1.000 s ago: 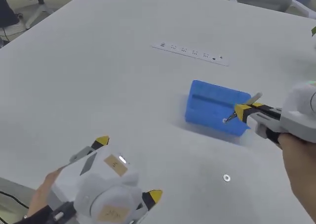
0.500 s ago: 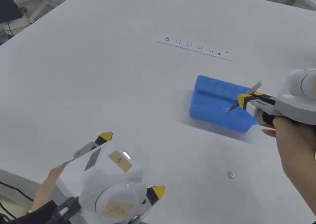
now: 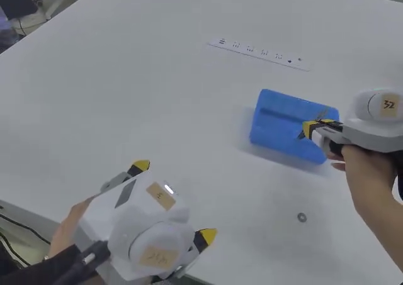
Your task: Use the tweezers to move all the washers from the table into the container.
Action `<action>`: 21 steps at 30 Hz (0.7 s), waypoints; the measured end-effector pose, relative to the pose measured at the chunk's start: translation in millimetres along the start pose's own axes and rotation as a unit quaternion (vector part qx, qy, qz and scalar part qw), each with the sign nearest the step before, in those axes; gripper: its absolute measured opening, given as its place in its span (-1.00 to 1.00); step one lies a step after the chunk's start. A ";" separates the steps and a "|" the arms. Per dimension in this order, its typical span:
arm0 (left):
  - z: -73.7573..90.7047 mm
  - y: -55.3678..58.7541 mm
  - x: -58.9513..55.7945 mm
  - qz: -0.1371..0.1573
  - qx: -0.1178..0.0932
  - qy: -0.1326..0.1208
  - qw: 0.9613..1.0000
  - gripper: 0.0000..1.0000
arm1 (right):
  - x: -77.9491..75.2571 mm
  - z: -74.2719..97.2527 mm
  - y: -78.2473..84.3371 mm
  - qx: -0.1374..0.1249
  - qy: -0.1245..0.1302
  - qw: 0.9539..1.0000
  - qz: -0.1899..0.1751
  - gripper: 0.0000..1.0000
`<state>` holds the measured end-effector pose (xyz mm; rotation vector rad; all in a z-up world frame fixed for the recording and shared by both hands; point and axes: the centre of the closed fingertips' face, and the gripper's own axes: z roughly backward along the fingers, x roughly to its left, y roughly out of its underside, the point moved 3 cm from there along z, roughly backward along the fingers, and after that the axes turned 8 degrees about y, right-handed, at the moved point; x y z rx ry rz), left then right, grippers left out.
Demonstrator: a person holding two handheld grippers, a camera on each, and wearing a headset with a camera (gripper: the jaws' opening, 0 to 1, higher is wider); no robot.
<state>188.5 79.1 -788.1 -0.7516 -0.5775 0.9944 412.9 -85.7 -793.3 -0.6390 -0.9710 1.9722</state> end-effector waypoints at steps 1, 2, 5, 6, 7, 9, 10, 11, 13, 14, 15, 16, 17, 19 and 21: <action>0.1 -0.3 -0.3 0.002 -0.001 0.001 1.000 0.75 | -0.3 -0.8 0.2 0.001 0.000 1.000 0.000 -0.96; 0.1 -0.1 -0.5 0.002 -0.001 0.002 1.000 0.75 | -0.9 -1.8 0.7 0.002 0.001 1.000 -0.002 -0.96; -0.2 0.0 -0.9 0.002 0.000 0.003 1.000 0.75 | -1.3 -3.9 2.0 0.004 0.003 1.000 -0.004 -0.96; -0.3 0.1 -1.0 0.002 0.000 0.003 1.000 0.75 | -0.8 -4.8 2.9 0.006 0.002 1.000 -0.005 -0.96; -0.3 0.4 -1.1 0.001 0.001 0.003 1.000 0.75 | -0.2 -5.3 3.9 0.008 0.001 1.000 -0.005 -0.96; -0.6 1.1 -1.1 0.000 0.003 0.003 1.000 0.74 | 1.0 -5.3 4.0 0.000 0.000 1.000 -0.004 -0.96; -0.7 1.4 -0.8 0.000 0.004 0.001 1.000 0.74 | 1.2 -4.9 4.6 0.002 0.002 1.000 -0.003 -0.96; -0.8 1.7 -0.6 0.000 0.005 0.001 1.000 0.73 | 1.2 -4.7 5.0 0.003 0.001 1.000 -0.003 -0.96; -0.9 2.5 -0.4 0.000 0.008 -0.001 1.000 0.73 | 1.5 -4.6 5.1 0.003 -0.001 1.000 -0.009 -0.96; -0.8 2.2 -0.3 0.000 0.007 -0.001 1.000 0.73 | 1.3 -4.4 5.4 0.003 -0.001 1.000 -0.010 -0.96; -0.9 1.6 -0.5 0.000 0.005 0.000 1.000 0.73 | 1.0 -3.8 6.2 0.003 0.000 1.000 -0.010 -0.96; -1.3 1.8 -0.7 0.003 0.006 0.002 1.000 0.73 | 1.2 -3.4 6.9 0.001 -0.001 1.000 -0.010 -0.96; -1.9 2.6 -0.8 0.006 0.008 0.004 1.000 0.74 | 1.1 -2.7 7.9 -0.003 -0.001 1.000 -0.010 -0.96; -1.9 2.5 -1.1 0.005 0.008 0.005 1.000 0.75 | -0.7 -2.3 9.0 -0.012 0.002 1.000 -0.009 -0.96; -1.7 2.1 -1.6 0.004 0.007 0.005 1.000 0.75 | -2.3 -2.3 9.0 -0.011 0.002 1.000 -0.021 -0.96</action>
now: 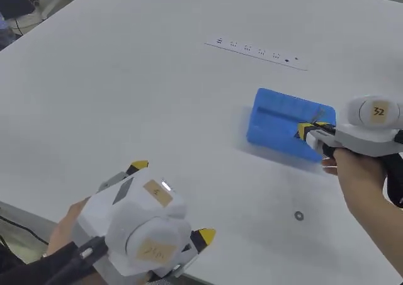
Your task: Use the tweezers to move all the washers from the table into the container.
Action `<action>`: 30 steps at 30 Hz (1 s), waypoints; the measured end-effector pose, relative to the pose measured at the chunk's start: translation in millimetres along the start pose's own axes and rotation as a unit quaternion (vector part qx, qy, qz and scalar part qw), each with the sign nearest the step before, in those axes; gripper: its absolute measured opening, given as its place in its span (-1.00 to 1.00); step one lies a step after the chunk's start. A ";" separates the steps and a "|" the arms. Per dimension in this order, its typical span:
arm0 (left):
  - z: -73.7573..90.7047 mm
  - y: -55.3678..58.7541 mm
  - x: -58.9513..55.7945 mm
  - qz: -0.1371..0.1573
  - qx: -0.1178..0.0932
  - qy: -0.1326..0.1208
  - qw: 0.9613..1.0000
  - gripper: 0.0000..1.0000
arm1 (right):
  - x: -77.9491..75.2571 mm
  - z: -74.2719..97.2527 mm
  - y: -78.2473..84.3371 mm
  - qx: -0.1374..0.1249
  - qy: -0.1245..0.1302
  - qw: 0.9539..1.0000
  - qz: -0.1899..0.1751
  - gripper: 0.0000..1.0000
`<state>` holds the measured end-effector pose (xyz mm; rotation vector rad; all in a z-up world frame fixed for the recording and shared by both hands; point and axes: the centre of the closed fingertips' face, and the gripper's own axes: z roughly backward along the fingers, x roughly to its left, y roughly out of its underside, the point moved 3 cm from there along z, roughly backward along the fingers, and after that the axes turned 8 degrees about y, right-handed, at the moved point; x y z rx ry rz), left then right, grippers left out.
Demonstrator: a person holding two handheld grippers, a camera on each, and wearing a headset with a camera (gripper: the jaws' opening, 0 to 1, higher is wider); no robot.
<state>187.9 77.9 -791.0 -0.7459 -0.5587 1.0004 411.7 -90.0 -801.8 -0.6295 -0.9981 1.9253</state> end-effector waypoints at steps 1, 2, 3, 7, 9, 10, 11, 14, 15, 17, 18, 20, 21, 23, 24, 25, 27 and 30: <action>0.0 -0.1 -0.4 -0.001 0.000 0.001 1.000 0.75 | -0.3 -0.1 -0.3 0.001 0.000 1.000 -0.003 -0.96; -0.1 -0.2 -0.7 -0.001 0.000 0.002 1.000 0.75 | -0.1 -0.2 -0.4 0.001 0.001 1.000 -0.001 -0.96; -0.2 -0.4 -1.0 -0.001 -0.001 0.003 1.000 0.76 | -0.3 -0.2 -0.3 0.002 0.002 1.000 0.003 -0.96; -0.3 0.1 -0.8 -0.003 0.000 0.003 1.000 0.75 | 0.3 -2.4 -2.3 0.008 0.006 1.000 0.010 -0.95; -0.2 0.1 -0.2 -0.004 0.000 0.002 1.000 0.75 | -0.7 -4.0 -4.1 0.011 0.010 1.000 0.007 -0.94; -0.2 0.2 -0.1 -0.003 0.000 0.002 1.000 0.74 | -0.5 -4.3 -4.8 0.013 0.007 1.000 0.003 -0.94; -0.3 0.2 -0.3 -0.003 0.000 0.002 1.000 0.75 | -0.1 -4.9 -5.8 0.013 0.005 1.000 -0.006 -0.94; 0.0 -0.2 -0.5 -0.004 -0.001 0.002 1.000 0.75 | -1.5 -1.4 -11.4 0.001 0.005 1.000 -0.018 -0.94; 0.1 -0.4 -0.1 -0.003 -0.002 0.001 1.000 0.75 | -2.6 2.0 -14.6 -0.004 0.007 1.000 -0.020 -0.94; 0.1 -0.1 1.0 -0.001 -0.001 -0.001 1.000 0.74 | -3.0 6.4 -18.1 -0.010 0.005 1.000 -0.020 -0.94; 0.1 0.2 1.0 0.000 -0.001 -0.001 1.000 0.74 | -3.3 10.4 -19.7 -0.012 0.004 1.000 -0.019 -0.94; 0.2 -0.6 0.3 -0.002 -0.003 -0.001 1.000 0.74 | -2.7 18.4 -21.6 -0.017 -0.002 1.000 -0.021 -0.94; 0.3 -0.6 0.3 -0.003 -0.003 -0.001 1.000 0.74 | -2.2 22.3 -21.7 -0.018 -0.004 1.000 -0.023 -0.94; 0.7 -1.9 -1.0 0.000 -0.008 0.003 1.000 0.75 | -0.6 33.0 -21.5 -0.024 -0.005 0.999 -0.023 -0.94; 1.2 -3.0 -1.4 0.001 -0.011 0.004 1.000 0.75 | 0.1 37.5 -21.1 -0.026 -0.004 0.999 -0.024 -0.94; 1.6 -3.5 -1.2 0.001 -0.013 0.003 1.000 0.75 | 1.9 44.6 -20.6 -0.031 -0.007 0.999 -0.028 -0.94; 2.1 -4.3 -1.0 0.003 -0.017 0.002 1.000 0.75 | 5.0 54.7 -19.1 -0.036 -0.010 0.999 -0.032 -0.95; 2.0 -4.2 -0.8 0.002 -0.016 0.001 1.000 0.75 | 12.1 71.5 -13.3 -0.039 -0.014 0.999 -0.026 -0.95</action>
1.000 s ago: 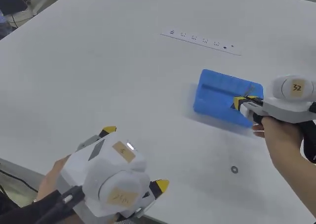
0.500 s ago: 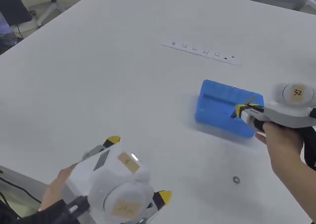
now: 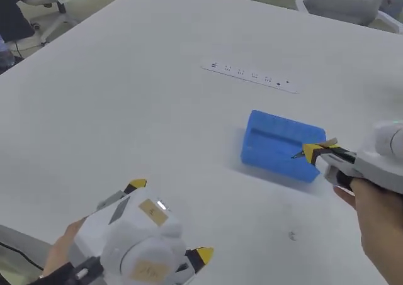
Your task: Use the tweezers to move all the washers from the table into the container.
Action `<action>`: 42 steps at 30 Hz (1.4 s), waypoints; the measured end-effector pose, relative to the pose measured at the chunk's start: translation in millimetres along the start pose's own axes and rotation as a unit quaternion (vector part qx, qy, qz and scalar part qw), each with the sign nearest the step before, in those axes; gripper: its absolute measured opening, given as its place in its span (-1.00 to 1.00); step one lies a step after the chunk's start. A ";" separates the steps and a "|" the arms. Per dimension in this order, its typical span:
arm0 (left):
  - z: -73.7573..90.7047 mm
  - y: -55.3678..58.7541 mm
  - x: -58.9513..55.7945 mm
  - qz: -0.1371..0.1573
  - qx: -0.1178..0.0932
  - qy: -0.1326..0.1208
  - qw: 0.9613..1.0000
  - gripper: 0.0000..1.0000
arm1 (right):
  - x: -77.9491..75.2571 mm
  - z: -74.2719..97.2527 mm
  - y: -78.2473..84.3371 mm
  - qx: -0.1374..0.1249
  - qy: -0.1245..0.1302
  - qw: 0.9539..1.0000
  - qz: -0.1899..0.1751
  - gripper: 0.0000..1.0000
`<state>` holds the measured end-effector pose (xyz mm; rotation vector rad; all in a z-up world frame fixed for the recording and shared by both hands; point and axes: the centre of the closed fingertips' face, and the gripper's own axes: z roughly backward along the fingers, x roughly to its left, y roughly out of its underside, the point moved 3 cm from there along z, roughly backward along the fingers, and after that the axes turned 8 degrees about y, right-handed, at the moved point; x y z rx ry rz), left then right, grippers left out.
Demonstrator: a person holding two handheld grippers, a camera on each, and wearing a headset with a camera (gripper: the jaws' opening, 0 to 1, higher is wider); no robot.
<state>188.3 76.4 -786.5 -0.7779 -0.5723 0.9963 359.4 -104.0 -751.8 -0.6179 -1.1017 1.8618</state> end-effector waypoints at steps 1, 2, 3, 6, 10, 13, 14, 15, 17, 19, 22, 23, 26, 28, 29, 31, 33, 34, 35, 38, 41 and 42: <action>0.0 -0.1 -0.1 -0.001 0.000 0.000 1.000 0.75 | 2.1 6.4 2.3 -0.003 -0.001 1.000 0.007 -0.95; 0.0 -0.1 -0.2 -0.001 -0.001 0.000 1.000 0.75 | 3.4 10.4 4.2 -0.004 -0.001 1.000 0.009 -0.95; 0.1 0.3 0.2 -0.001 0.001 -0.001 1.000 0.75 | 5.6 15.8 7.9 -0.001 -0.004 1.000 0.011 -0.95; 0.2 0.3 0.1 -0.001 0.001 -0.002 1.000 0.74 | 5.5 24.4 14.6 0.000 -0.004 1.000 0.019 -0.95; -0.3 1.2 -0.3 -0.004 0.004 -0.001 1.000 0.74 | 8.4 36.2 26.2 0.012 -0.008 1.000 0.005 -0.95; -0.5 1.5 -0.3 -0.005 0.005 -0.002 1.000 0.74 | 8.1 41.0 36.1 0.024 -0.010 1.000 0.002 -0.95; -0.4 1.4 0.0 -0.006 0.005 -0.002 1.000 0.74 | 8.4 42.8 38.1 0.026 -0.010 1.000 0.001 -0.95; -0.4 1.3 0.1 -0.006 0.005 -0.003 1.000 0.74 | 8.0 44.4 40.1 0.027 -0.009 1.000 0.001 -0.95; -0.4 1.2 0.3 -0.005 0.005 -0.003 1.000 0.74 | 9.3 48.2 44.9 0.033 -0.011 0.999 0.000 -0.95; -0.4 0.7 0.6 -0.005 0.003 -0.004 1.000 0.74 | 10.2 49.8 51.9 0.043 -0.015 0.999 0.002 -0.95; -0.1 0.2 0.4 -0.004 0.002 -0.003 1.000 0.73 | 14.3 52.4 61.2 0.058 -0.020 0.998 0.015 -0.95; -0.1 0.2 0.5 -0.004 0.002 -0.004 1.000 0.73 | 15.6 52.5 63.0 0.060 -0.023 0.998 0.019 -0.95; 0.2 -0.4 0.5 -0.005 -0.001 -0.004 1.000 0.73 | 18.9 52.3 69.7 0.073 -0.027 0.996 0.036 -0.95; 0.5 -0.7 0.5 -0.003 -0.002 -0.003 1.000 0.73 | 21.2 51.4 77.3 0.093 -0.033 0.994 0.047 -0.95; 0.5 -1.1 0.6 -0.002 -0.003 -0.004 1.000 0.73 | 22.6 51.4 78.1 0.092 -0.034 0.994 0.048 -0.95; 0.6 -0.4 1.3 -0.003 -0.001 -0.006 1.000 0.73 | 22.8 52.5 80.0 0.096 -0.036 0.994 0.049 -0.95; 0.5 -0.8 1.2 -0.003 -0.002 -0.005 1.000 0.73 | 21.6 52.5 81.7 0.098 -0.034 0.993 0.051 -0.95; 0.6 -0.9 1.1 -0.003 -0.003 -0.005 1.000 0.73 | 20.6 52.3 82.8 0.102 -0.033 0.993 0.051 -0.95; 0.5 -0.6 1.1 -0.003 -0.002 -0.005 1.000 0.73 | 20.0 52.7 83.3 0.103 -0.033 0.993 0.051 -0.95; 0.4 -0.5 0.9 -0.005 -0.001 -0.005 1.000 0.73 | 18.1 52.1 85.1 0.109 -0.034 0.992 0.050 -0.94; 0.5 0.1 1.5 -0.003 0.001 -0.006 1.000 0.73 | 18.3 51.3 88.2 0.116 -0.034 0.991 0.053 -0.94; 0.3 0.3 1.4 -0.004 0.001 -0.006 1.000 0.73 | 18.6 51.2 88.7 0.117 -0.034 0.991 0.054 -0.94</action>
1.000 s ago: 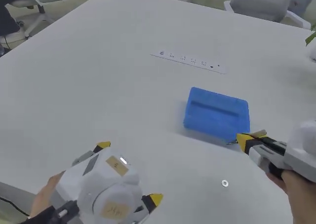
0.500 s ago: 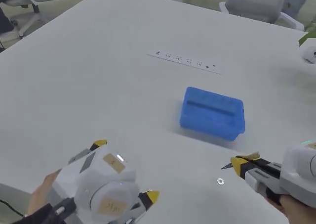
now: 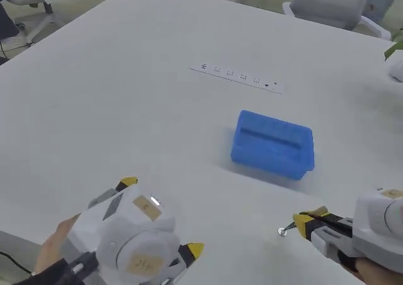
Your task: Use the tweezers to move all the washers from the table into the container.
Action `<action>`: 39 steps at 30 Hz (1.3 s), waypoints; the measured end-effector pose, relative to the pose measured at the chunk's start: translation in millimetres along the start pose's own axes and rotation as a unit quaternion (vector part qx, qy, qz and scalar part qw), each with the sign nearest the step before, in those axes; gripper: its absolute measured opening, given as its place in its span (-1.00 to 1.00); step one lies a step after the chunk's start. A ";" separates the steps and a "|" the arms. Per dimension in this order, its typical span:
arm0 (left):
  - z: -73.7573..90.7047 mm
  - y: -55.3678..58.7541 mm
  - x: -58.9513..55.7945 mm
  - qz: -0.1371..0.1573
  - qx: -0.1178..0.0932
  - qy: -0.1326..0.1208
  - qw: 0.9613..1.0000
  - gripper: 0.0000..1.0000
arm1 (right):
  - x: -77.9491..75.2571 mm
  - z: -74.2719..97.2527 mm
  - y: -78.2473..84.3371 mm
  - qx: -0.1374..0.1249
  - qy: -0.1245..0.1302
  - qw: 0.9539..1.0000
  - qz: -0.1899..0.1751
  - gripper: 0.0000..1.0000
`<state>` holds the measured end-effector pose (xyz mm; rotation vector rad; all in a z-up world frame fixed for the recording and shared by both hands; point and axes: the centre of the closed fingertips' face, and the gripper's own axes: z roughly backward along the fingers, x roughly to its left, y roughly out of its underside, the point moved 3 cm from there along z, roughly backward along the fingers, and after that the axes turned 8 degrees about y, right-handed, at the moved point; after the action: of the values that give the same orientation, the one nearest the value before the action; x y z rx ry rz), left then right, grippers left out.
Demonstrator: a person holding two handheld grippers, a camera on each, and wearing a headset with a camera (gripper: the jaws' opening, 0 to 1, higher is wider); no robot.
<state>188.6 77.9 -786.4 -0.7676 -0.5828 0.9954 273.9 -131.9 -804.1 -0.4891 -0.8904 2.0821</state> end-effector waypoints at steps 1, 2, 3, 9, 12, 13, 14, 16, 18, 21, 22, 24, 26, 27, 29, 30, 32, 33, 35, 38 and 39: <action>-0.1 0.0 -0.1 0.000 0.000 0.000 1.000 0.73 | 0.1 -0.3 0.3 0.000 0.000 1.000 0.002 -0.94; 0.0 0.0 0.0 -0.001 0.000 0.000 1.000 0.73 | 0.4 -0.9 0.4 0.000 0.001 1.000 0.004 -0.94; 0.0 0.1 0.2 -0.001 0.000 -0.001 1.000 0.73 | 1.2 -1.3 0.7 0.002 0.000 1.000 0.006 -0.94; -0.1 1.0 0.3 -0.001 0.004 -0.001 1.000 0.72 | 2.0 -3.5 -0.8 0.005 0.002 1.000 0.024 -0.94; 0.0 1.0 0.1 -0.001 0.004 0.000 1.000 0.72 | 0.9 -5.4 -2.4 0.005 0.003 1.000 0.028 -0.95; 0.0 1.1 0.1 -0.001 0.004 0.000 1.000 0.72 | 1.1 -5.8 -2.6 0.005 0.002 1.000 0.029 -0.96; -0.1 1.6 0.2 -0.002 0.006 0.000 1.000 0.72 | 1.4 -6.2 -3.0 0.004 0.002 1.000 0.030 -0.96; -0.2 1.4 -0.1 -0.002 0.005 0.001 1.000 0.72 | 1.5 -6.7 -3.4 0.001 0.003 1.000 0.031 -0.96; -0.2 1.1 -0.2 -0.002 0.004 0.002 1.000 0.72 | 1.3 -7.1 -3.9 0.000 0.004 1.000 0.026 -0.97; -0.2 1.2 0.3 0.000 0.004 0.001 1.000 0.72 | 0.2 -8.1 -4.7 -0.001 0.005 1.000 0.023 -0.97; -0.2 1.0 0.3 0.000 0.003 0.001 1.000 0.72 | 0.0 -7.9 -4.7 0.000 0.006 1.000 0.022 -0.97; -0.1 0.9 0.4 -0.001 0.003 0.000 1.000 0.72 | -0.4 -8.3 -4.8 0.000 0.007 1.000 0.021 -0.97; -0.1 1.1 0.6 0.000 0.004 0.000 1.000 0.71 | -0.3 -8.0 -4.6 0.002 0.007 1.000 0.020 -0.98; -0.1 1.0 0.6 0.000 0.003 0.000 1.000 0.71 | -0.1 -7.6 -4.5 0.003 0.007 1.000 0.018 -0.98; 0.0 1.2 0.8 -0.001 0.004 -0.001 1.000 0.71 | 0.0 -6.9 -4.5 0.006 0.006 1.000 0.013 -0.98; -0.1 1.2 0.6 -0.001 0.004 -0.001 1.000 0.71 | -0.2 -5.9 -5.5 0.004 0.006 1.000 0.012 -0.98; -0.2 1.2 0.6 -0.001 0.004 -0.001 1.000 0.71 | -1.6 -2.5 -11.3 -0.004 0.006 1.000 0.003 -0.98; -0.2 1.5 0.7 -0.002 0.005 -0.001 1.000 0.71 | -3.3 -0.8 -15.3 -0.010 0.006 1.000 -0.003 -0.98; -0.2 1.4 0.4 -0.001 0.005 -0.001 1.000 0.71 | -6.0 1.3 -22.1 -0.019 0.007 1.000 -0.009 -0.98; -0.8 2.5 -0.1 -0.002 0.009 0.001 1.000 0.71 | -12.7 2.0 -35.4 -0.033 0.012 0.999 -0.010 -0.97; -0.9 2.3 -0.5 -0.002 0.008 0.002 1.000 0.71 | -14.6 1.5 -38.6 -0.036 0.014 0.999 -0.008 -0.97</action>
<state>187.9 77.9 -788.9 -0.7526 -0.5724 0.9934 302.0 -127.6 -774.2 -0.5459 -0.9530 2.0290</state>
